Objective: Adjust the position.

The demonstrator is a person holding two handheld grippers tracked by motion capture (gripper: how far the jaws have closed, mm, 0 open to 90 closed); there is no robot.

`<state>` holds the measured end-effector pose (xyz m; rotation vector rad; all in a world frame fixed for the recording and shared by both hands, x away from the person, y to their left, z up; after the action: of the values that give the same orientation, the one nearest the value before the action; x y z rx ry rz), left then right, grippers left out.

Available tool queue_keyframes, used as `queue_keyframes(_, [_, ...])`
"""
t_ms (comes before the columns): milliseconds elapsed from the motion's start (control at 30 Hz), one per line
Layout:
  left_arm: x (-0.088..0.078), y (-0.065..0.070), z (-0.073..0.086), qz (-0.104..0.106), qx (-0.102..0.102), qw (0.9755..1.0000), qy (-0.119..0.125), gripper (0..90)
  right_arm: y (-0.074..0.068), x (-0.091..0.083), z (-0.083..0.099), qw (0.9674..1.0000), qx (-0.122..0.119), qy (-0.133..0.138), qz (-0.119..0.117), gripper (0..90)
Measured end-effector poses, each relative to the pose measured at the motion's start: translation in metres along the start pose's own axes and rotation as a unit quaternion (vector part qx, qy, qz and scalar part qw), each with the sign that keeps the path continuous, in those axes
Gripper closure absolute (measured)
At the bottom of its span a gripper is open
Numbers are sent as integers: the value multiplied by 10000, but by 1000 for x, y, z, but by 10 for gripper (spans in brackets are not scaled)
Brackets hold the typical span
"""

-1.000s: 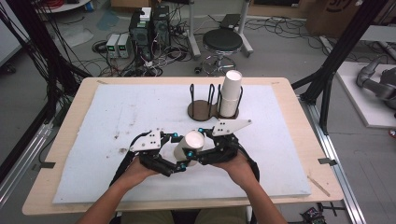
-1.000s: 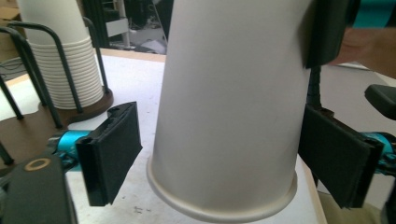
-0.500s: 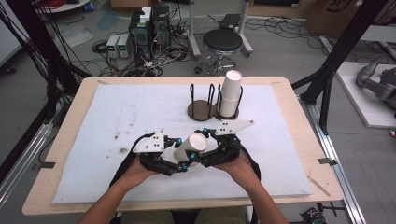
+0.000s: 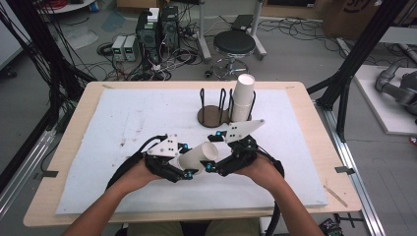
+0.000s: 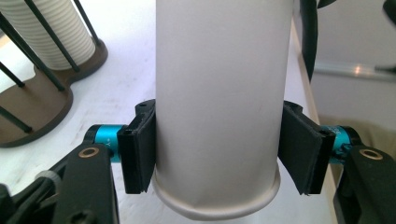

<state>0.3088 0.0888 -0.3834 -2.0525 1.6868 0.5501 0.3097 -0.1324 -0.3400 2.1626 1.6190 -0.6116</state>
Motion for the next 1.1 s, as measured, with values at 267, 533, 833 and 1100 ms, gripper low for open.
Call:
queue_keyframes(267, [-2,-2,-8,123,182,9993,-288,350,4,6,-4,9984,-303,-448,-186,193])
queue_keyframes(533, [0,-1,-7,269,176,9986,-431,349,4,14,-4,9957,-454,-731,-351,264])
queue_keyframes(833, [3,1,-3,397,185,9980,-463,349,0,17,-2,9923,-628,-909,-566,342])
queue_keyframes(1100, [5,3,1,435,231,9982,-337,290,-2,17,-2,9912,-589,-932,-733,358])
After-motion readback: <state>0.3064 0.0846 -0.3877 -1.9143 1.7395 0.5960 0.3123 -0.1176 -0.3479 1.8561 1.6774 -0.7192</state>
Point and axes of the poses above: each handheld gripper's, and its own axes: x roughly forward along the jaws, z roughly out of its underside, y roughly to its right, the point moved 2 cm from there along x, roughly forward along the jaws, and after that the axes turned 1 degree about z, right-handed, at the moved point
